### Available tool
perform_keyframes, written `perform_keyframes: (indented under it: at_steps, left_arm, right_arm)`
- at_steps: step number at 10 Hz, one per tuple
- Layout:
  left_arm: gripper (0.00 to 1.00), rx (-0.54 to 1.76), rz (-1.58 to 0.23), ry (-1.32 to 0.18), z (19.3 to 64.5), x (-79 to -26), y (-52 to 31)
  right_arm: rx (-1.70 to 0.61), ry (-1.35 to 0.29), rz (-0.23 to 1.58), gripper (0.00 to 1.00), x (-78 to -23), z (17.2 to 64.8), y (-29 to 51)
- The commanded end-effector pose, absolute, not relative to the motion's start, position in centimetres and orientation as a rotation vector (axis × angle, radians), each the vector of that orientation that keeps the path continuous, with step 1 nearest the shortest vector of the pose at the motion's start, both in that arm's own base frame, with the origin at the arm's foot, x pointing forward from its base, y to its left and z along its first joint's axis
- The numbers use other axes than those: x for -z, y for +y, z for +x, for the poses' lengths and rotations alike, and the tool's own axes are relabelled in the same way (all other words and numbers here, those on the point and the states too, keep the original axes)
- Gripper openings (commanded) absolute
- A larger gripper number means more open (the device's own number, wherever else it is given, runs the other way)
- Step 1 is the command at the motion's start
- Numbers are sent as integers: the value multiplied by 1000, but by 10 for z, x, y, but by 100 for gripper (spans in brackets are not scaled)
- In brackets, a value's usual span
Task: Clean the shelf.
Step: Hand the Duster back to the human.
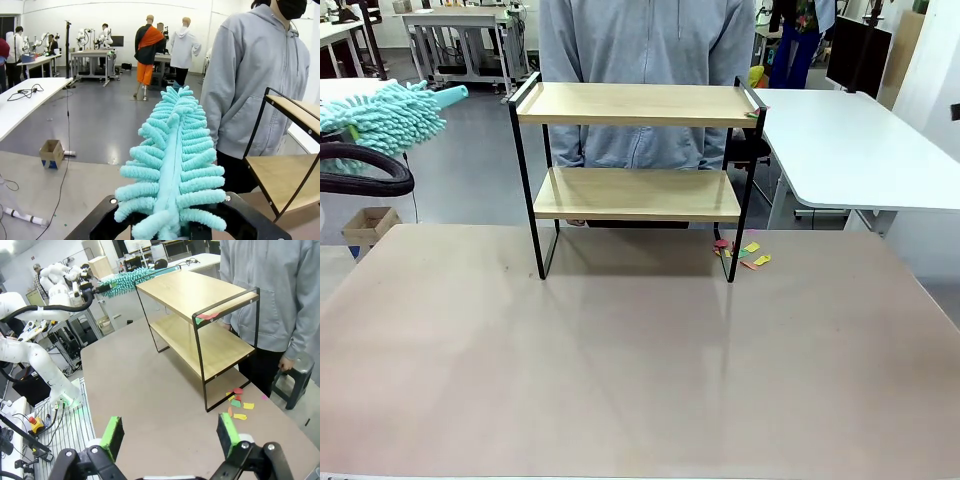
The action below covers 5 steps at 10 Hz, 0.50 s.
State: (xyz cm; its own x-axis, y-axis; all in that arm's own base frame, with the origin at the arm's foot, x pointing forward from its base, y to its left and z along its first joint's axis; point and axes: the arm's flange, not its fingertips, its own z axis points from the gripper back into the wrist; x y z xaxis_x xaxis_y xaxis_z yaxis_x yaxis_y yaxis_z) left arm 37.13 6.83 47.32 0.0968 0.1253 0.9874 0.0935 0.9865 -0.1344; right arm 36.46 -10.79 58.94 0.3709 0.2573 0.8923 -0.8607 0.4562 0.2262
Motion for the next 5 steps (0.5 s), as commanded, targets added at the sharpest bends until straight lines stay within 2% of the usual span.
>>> perform_keyframes:
  at_steps: [1,5]
  left_arm:
    - [18,-21,-169,-1486,371,-476,70]
    - [18,-21,-169,-1486,371,-476,70]
  right_arm:
    - [-833,-911,789,100,-592,365,-109]
    - [-833,-911,789,100,-592,365,-109]
